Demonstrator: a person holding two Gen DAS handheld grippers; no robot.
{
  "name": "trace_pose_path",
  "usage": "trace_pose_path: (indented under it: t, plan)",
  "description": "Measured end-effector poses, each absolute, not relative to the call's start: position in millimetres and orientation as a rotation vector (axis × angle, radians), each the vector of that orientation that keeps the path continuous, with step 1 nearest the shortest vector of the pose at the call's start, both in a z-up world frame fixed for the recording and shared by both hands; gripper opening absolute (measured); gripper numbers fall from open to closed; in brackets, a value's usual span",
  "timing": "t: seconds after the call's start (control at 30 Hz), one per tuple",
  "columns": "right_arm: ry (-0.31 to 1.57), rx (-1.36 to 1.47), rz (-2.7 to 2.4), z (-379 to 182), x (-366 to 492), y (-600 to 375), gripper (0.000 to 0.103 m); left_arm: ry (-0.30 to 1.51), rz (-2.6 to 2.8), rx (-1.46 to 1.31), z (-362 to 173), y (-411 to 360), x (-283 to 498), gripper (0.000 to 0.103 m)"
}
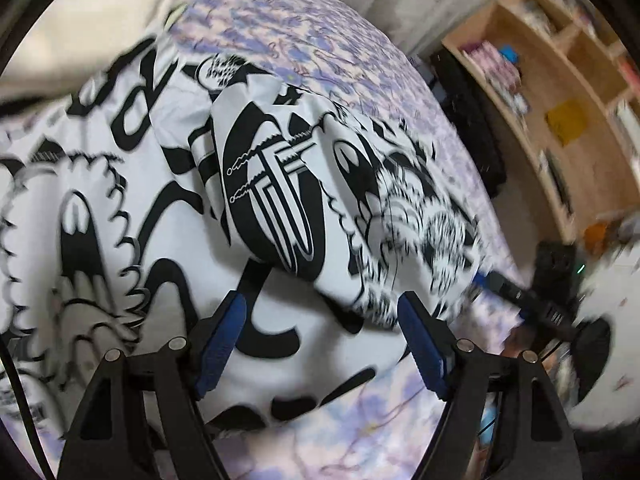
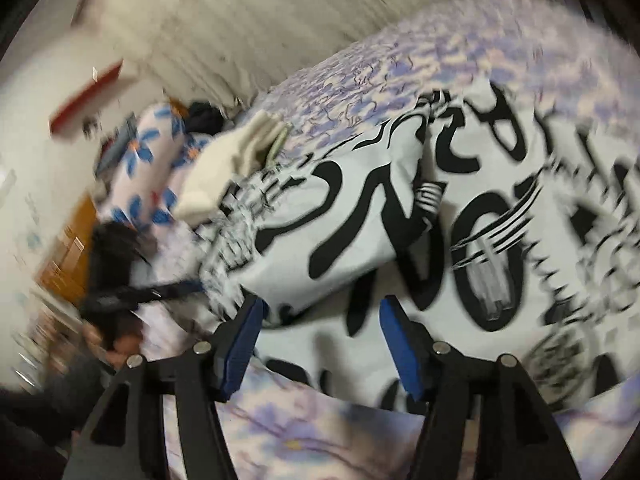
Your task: Fold large clothes
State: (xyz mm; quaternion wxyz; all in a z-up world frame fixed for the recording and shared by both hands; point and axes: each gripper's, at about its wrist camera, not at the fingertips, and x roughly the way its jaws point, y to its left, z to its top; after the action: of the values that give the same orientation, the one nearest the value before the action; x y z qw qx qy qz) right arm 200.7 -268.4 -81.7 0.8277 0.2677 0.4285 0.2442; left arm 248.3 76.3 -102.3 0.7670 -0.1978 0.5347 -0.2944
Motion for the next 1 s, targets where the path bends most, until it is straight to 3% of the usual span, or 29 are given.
trace_pose_path:
  t: [0.2, 0.27, 0.3, 0.33, 0.4, 0.43, 0.57, 0.73, 0.87, 1.0]
  plan:
    - [0.909, 0.748, 0.480, -96, 228, -266, 0.062, 1.152, -0.623, -0.609, -122, 77, 272, 0.077]
    - [0.912, 0.724, 0.437, -95, 234, -261, 0.061, 1.144, -0.586, -0.607, -121, 77, 274, 0.072]
    - [0.912, 0.696, 0.423, -93, 236, -258, 0.053, 1.133, -0.564, -0.604, -119, 77, 274, 0.055]
    - [0.905, 0.646, 0.410, -88, 236, -253, 0.030, 1.126, -0.544, -0.591, -116, 76, 274, 0.034]
    - [0.903, 0.570, 0.383, -79, 233, -248, 0.007, 1.119, -0.466, -0.514, -108, 71, 271, 0.013]
    - [0.884, 0.541, 0.362, -72, 228, -247, 0.001, 1.112, -0.439, -0.490, -105, 70, 268, 0.009]
    - [0.867, 0.495, 0.311, -62, 208, -254, 0.001, 1.072, -0.394, -0.437, -88, 64, 234, 0.005]
    - [1.012, 0.420, 0.203, -107, 204, -251, 0.000, 1.129, -0.318, -0.303, -121, 44, 205, 0.005]
    - [0.999, 0.315, 0.142, -106, 195, -237, 0.004, 1.093, -0.297, -0.259, -121, 39, 200, 0.008]
    - [0.992, 0.250, 0.080, -87, 186, -233, 0.020, 1.072, -0.258, -0.174, -104, 33, 193, 0.037]
